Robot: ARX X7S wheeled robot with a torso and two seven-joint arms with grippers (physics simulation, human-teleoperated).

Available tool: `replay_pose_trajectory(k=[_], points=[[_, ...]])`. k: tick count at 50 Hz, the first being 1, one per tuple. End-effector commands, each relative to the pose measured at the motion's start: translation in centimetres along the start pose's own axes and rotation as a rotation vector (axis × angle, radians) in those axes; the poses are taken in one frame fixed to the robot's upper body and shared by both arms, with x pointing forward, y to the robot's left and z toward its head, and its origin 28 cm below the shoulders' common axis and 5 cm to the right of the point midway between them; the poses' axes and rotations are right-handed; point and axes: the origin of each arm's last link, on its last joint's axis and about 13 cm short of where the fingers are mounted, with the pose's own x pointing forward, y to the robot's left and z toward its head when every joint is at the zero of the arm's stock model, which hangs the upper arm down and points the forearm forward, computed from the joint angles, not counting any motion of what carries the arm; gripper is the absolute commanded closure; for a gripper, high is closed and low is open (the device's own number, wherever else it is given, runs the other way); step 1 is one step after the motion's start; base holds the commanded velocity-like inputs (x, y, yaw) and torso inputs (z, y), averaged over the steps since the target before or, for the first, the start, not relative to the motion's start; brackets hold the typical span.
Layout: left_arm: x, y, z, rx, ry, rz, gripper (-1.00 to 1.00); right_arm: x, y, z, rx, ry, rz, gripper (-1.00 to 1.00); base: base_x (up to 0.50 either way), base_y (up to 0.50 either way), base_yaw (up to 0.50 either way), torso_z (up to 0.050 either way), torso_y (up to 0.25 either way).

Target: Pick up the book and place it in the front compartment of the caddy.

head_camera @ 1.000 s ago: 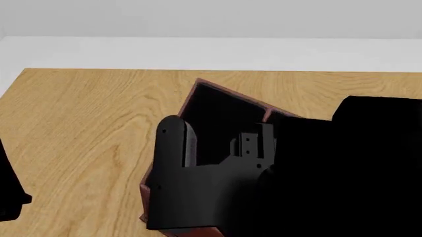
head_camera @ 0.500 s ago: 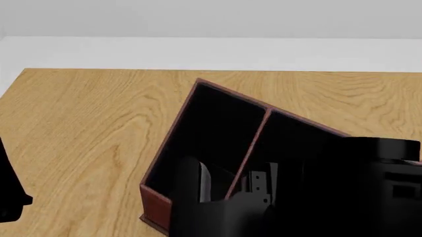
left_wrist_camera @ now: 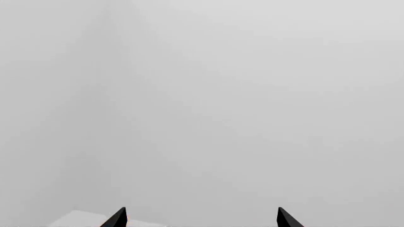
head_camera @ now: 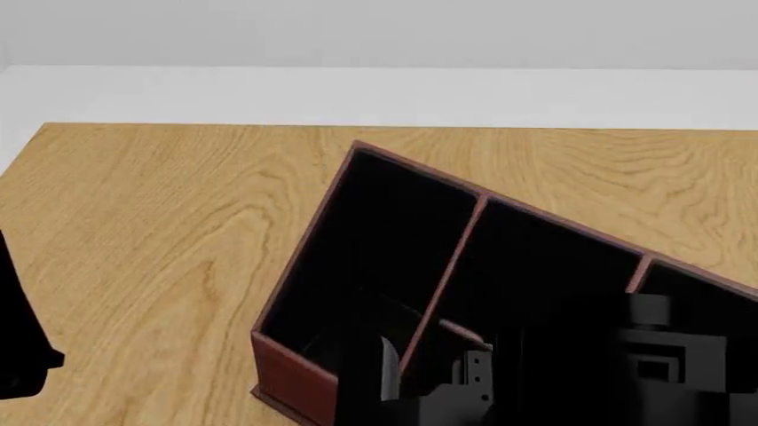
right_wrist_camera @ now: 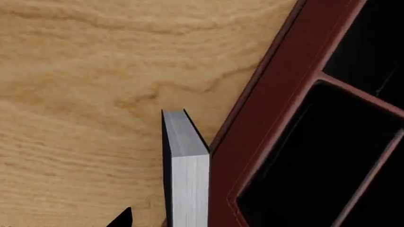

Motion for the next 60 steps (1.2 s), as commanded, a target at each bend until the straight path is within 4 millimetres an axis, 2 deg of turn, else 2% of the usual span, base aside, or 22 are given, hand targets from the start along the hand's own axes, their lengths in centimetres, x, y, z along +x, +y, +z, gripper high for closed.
replay_pose_trajectory(k=[1,19,60], points=[[0.1,0.0,0.0,0.002,0.002,-0.002,-1.00,1.5,-0.2,-0.4,0.005,0.026,0.013,-1.00,0.00,0.00,0.00,0.000,0.000],[0.1,0.0,0.2,0.008,0.001,-0.002,-1.00,3.1,-0.6,-1.1,0.000,0.093,0.018,-1.00,0.00,0.00,0.00,0.000,0.000],[-0.1,0.1,0.0,0.010,0.009,0.003,-1.00,6.9,-0.2,-1.4,0.004,0.087,0.083,-1.00,0.00,0.00,0.00,0.000,0.000]])
